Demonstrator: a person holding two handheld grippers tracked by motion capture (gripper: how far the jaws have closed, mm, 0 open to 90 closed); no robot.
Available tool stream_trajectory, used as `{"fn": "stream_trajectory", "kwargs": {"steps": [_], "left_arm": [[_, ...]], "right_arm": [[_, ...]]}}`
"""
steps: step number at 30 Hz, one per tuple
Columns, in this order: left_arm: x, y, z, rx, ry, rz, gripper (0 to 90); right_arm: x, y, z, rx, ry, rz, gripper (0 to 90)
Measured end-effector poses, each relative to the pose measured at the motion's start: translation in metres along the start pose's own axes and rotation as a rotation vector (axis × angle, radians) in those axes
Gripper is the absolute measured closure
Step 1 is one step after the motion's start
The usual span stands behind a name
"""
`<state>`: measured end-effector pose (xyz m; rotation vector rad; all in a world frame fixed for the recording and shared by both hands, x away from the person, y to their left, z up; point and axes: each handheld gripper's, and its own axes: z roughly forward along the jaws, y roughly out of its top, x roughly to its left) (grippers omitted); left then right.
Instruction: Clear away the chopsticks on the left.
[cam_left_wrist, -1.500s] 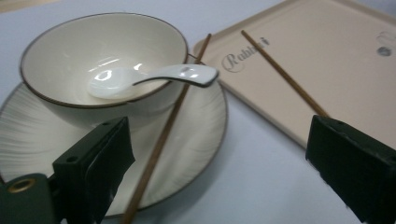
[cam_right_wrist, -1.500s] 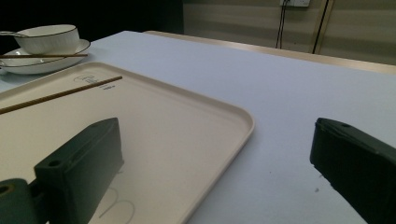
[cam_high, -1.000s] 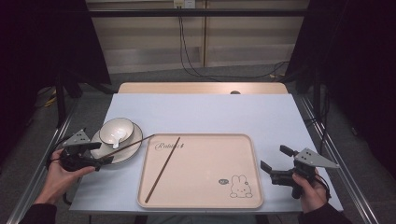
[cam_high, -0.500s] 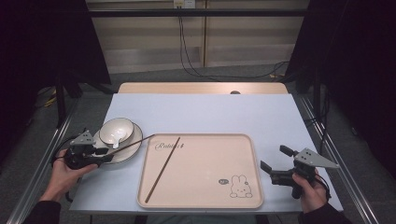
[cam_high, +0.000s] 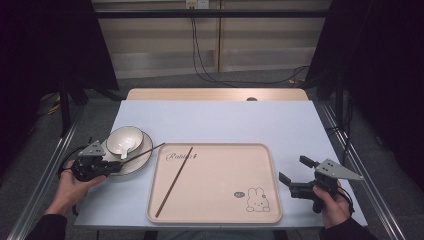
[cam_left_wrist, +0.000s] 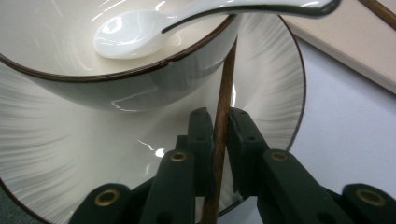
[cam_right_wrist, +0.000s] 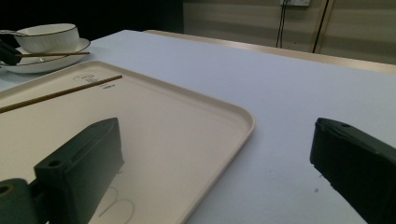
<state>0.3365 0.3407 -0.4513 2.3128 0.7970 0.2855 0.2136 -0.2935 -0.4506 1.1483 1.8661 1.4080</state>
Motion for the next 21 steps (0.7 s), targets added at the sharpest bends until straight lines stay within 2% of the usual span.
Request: {"fn": "stream_trajectory", "kwargs": {"steps": [4,6,7,11,18,21], "left_arm": [[-0.004,0.002,0.0,0.011,-0.012,0.012,84.1],[-0.005,0.003,0.0,0.002,-0.023,0.001,84.4],[-0.005,0.003,-0.001,-0.001,-0.015,0.003,84.4],[-0.006,0.005,-0.003,-0.007,-0.025,-0.03,84.5],[-0.008,0.007,-0.011,-0.033,-0.031,-0.038,84.7],[-0.009,0.006,-0.014,-0.047,-0.038,-0.053,84.7]], "right_arm": [[0.0,0.0,0.0,-0.002,-0.001,0.002,2.2],[0.0,0.0,0.0,-0.001,0.001,0.002,2.2],[0.0,0.0,0.0,-0.001,0.001,0.003,2.2],[0.0,0.0,0.0,-0.002,0.003,0.001,2.2],[0.0,0.0,0.0,-0.005,0.002,0.004,2.2],[0.0,0.0,0.0,-0.005,-0.001,0.003,2.2]]}}
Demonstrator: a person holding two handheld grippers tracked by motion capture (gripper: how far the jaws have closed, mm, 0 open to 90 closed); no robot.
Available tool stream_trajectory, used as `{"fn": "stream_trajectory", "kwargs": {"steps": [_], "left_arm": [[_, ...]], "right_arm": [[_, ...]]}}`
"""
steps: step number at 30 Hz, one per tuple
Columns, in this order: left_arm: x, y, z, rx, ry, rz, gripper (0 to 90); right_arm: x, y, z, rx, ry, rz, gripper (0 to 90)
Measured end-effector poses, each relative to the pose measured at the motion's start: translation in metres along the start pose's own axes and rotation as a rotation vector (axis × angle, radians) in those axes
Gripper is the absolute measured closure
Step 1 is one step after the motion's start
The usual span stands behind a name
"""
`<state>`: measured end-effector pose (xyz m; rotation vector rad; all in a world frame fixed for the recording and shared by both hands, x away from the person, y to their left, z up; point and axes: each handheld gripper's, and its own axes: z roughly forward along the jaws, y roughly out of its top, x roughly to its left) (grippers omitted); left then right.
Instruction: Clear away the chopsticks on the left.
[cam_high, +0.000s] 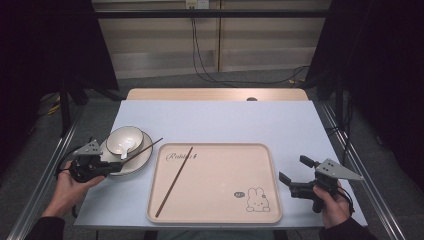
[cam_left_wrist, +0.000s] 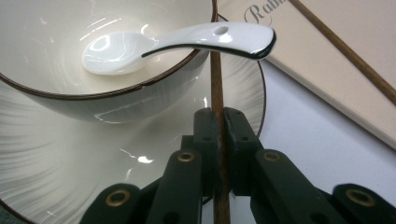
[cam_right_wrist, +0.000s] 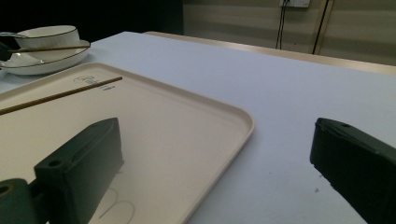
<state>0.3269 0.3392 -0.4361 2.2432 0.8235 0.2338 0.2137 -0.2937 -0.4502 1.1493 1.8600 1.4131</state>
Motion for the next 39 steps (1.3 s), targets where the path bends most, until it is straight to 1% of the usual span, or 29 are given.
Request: {"fn": "stream_trajectory", "kwargs": {"steps": [1,2,3,4,5,6,7,10,11,14,15,18,21,22,23,25,27,28,31,32,33,35,36,38,39], "left_arm": [[-0.001,0.0,-0.001,-0.004,-0.008,-0.01,84.7],[-0.001,0.0,-0.003,-0.018,-0.004,-0.016,84.7],[-0.002,0.0,-0.005,-0.016,-0.01,-0.022,84.7],[-0.003,-0.001,-0.006,-0.03,-0.013,-0.033,84.7],[-0.005,-0.001,-0.007,-0.028,-0.009,-0.037,84.7],[-0.006,-0.001,-0.008,-0.036,-0.021,-0.051,84.6],[-0.008,-0.002,-0.009,-0.046,-0.017,-0.053,84.7],[-0.014,-0.003,-0.01,-0.048,-0.038,-0.063,84.6],[-0.017,-0.003,-0.011,-0.049,-0.033,-0.067,84.6],[-0.022,-0.005,-0.014,-0.068,-0.052,-0.065,84.6],[-0.025,-0.005,-0.014,-0.076,-0.051,-0.077,84.6],[-0.03,-0.007,-0.014,-0.074,-0.071,-0.088,84.6],[-0.036,-0.007,-0.015,-0.077,-0.069,-0.105,84.6],[-0.038,-0.006,-0.015,-0.079,-0.056,-0.117,84.7],[-0.04,-0.005,-0.015,-0.082,-0.049,-0.13,84.7],[-0.044,-0.003,-0.014,-0.084,-0.044,-0.142,84.7],[-0.05,0.001,-0.013,-0.082,-0.046,-0.141,84.7],[-0.053,0.003,-0.013,-0.085,-0.054,-0.146,84.7],[-0.061,0.01,-0.011,-0.089,-0.045,-0.152,84.6],[-0.063,0.013,-0.01,-0.091,-0.051,-0.155,84.6],[-0.067,0.015,-0.01,-0.095,-0.04,-0.162,84.6],[-0.074,0.02,-0.009,-0.097,-0.048,-0.166,84.6],[-0.077,0.023,-0.008,-0.097,-0.046,-0.169,84.6],[-0.084,0.027,-0.006,-0.08,-0.043,-0.162,84.6],[-0.086,0.029,-0.005,-0.079,-0.035,-0.166,84.6]], "right_arm": [[0.0,0.0,0.0,0.001,0.001,0.001,2.2],[0.0,0.0,0.0,0.001,0.004,0.002,2.2],[0.0,0.0,0.0,0.0,0.004,0.001,2.2],[0.0,0.0,0.0,0.0,0.004,0.001,2.2],[0.0,0.0,0.0,0.0,0.001,0.0,2.2],[0.0,0.0,0.0,-0.001,0.0,0.0,2.2],[0.0,0.0,0.0,-0.001,0.0,0.0,2.2],[0.0,0.0,0.0,-0.001,0.003,0.0,2.2],[0.0,0.0,0.0,0.0,0.0,0.0,2.2],[0.0,0.0,0.0,-0.001,0.0,0.003,2.2],[0.0,0.0,0.0,-0.001,0.003,0.001,2.2],[0.0,0.0,0.0,-0.002,0.001,0.002,2.2],[0.0,0.0,0.0,-0.002,0.003,0.001,2.2],[0.0,0.0,0.0,-0.001,0.005,-0.002,2.2],[0.0,0.0,0.0,-0.001,0.005,-0.002,2.2],[0.0,0.0,0.0,-0.001,0.005,-0.002,2.2],[0.0,0.0,0.0,-0.002,0.005,-0.003,2.2],[0.0,0.0,0.0,-0.001,0.005,-0.003,2.2],[0.0,0.0,0.0,-0.001,0.006,-0.001,2.2],[0.0,0.0,0.0,-0.002,0.006,0.0,2.2],[0.001,0.0,0.0,-0.002,0.004,0.002,2.2],[0.001,0.0,0.0,-0.003,0.002,0.002,2.2],[0.001,0.0,0.0,-0.002,0.005,0.001,2.2],[0.0,0.0,0.0,-0.003,0.002,-0.003,2.2],[0.001,0.0,0.0,-0.003,0.003,-0.002,2.2]]}}
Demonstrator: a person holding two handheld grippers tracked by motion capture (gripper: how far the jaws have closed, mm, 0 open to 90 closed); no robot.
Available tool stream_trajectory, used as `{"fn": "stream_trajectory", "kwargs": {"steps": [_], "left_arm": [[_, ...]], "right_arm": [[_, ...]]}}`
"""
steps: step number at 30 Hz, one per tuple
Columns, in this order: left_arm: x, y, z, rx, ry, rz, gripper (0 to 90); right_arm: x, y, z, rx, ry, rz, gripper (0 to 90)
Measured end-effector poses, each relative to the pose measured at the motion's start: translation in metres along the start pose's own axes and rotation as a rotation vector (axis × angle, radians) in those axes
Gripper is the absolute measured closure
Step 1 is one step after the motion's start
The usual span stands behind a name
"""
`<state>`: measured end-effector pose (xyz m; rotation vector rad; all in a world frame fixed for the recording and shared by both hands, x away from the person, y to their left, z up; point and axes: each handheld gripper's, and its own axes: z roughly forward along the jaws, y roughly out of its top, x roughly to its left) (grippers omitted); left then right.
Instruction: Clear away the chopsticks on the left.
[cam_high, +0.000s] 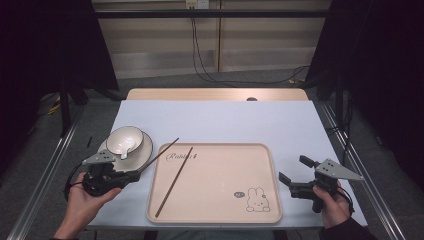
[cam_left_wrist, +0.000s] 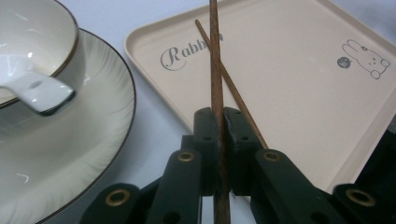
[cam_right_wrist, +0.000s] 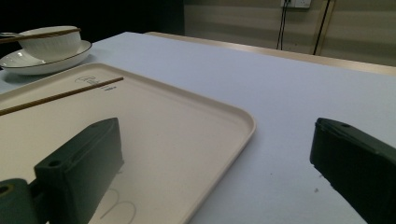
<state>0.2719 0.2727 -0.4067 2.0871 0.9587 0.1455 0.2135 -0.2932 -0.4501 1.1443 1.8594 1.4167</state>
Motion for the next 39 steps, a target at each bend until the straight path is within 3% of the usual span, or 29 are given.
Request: {"fn": "stream_trajectory", "kwargs": {"steps": [11,21,25,28,33,39], "left_arm": [[-0.021,0.014,0.016,-0.003,-0.017,-0.017,84.6],[-0.04,0.023,0.041,0.012,0.0,-0.087,84.6],[-0.045,0.02,0.051,0.022,0.011,-0.094,84.7],[-0.048,0.02,0.057,0.023,0.02,-0.122,84.8],[-0.05,0.021,0.062,0.006,0.068,-0.153,84.7],[-0.063,0.014,0.075,0.005,0.093,-0.175,84.7]], "right_arm": [[0.0,0.0,0.0,0.003,0.002,0.0,2.2],[0.0,0.0,0.0,0.002,-0.002,0.0,2.2],[0.0,0.0,0.0,0.005,0.004,-0.002,2.2],[0.0,0.0,0.0,0.005,0.004,0.002,2.2],[0.0,0.0,0.0,0.003,0.001,0.003,2.2],[0.0,0.0,0.0,0.006,0.003,0.001,2.2]]}}
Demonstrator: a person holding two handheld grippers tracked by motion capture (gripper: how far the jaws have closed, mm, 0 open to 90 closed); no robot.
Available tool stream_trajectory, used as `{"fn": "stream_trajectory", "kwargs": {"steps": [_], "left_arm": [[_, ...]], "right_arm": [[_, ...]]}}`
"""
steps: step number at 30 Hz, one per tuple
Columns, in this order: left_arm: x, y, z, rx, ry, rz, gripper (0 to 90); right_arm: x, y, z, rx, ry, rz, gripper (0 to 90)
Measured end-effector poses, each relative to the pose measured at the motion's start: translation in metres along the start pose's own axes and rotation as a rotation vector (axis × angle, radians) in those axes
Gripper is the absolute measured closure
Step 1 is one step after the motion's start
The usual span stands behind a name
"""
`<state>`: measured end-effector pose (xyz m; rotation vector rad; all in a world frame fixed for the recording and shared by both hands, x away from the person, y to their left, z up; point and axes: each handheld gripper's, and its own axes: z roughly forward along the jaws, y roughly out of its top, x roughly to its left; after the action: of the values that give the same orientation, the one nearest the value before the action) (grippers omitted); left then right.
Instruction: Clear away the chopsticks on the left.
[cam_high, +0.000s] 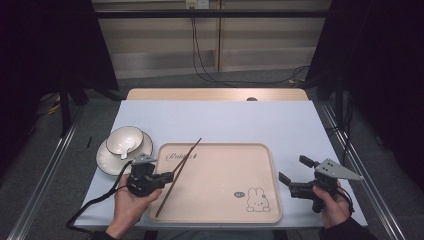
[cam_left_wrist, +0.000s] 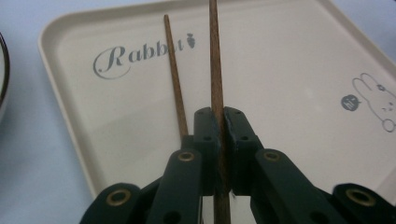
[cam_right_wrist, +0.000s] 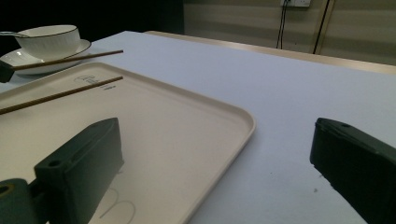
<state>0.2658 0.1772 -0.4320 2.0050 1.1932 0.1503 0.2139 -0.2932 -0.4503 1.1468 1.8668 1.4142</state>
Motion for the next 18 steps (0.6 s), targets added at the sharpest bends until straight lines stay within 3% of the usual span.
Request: {"fn": "stream_trajectory", "kwargs": {"steps": [1,8,12,18], "left_arm": [[0.0,-0.001,0.001,0.013,0.002,0.014,84.7],[-0.004,-0.009,0.013,0.047,0.001,-0.024,84.7],[-0.004,-0.01,0.017,0.062,0.038,-0.033,84.7],[-0.006,-0.012,0.021,0.075,0.023,-0.039,84.7]], "right_arm": [[0.0,0.0,0.0,-0.002,-0.001,0.003,2.2],[0.0,0.0,0.0,0.0,0.003,-0.004,2.2],[0.0,0.0,0.0,0.0,0.004,-0.004,2.2],[0.0,0.0,0.0,0.001,0.006,-0.004,2.2]]}}
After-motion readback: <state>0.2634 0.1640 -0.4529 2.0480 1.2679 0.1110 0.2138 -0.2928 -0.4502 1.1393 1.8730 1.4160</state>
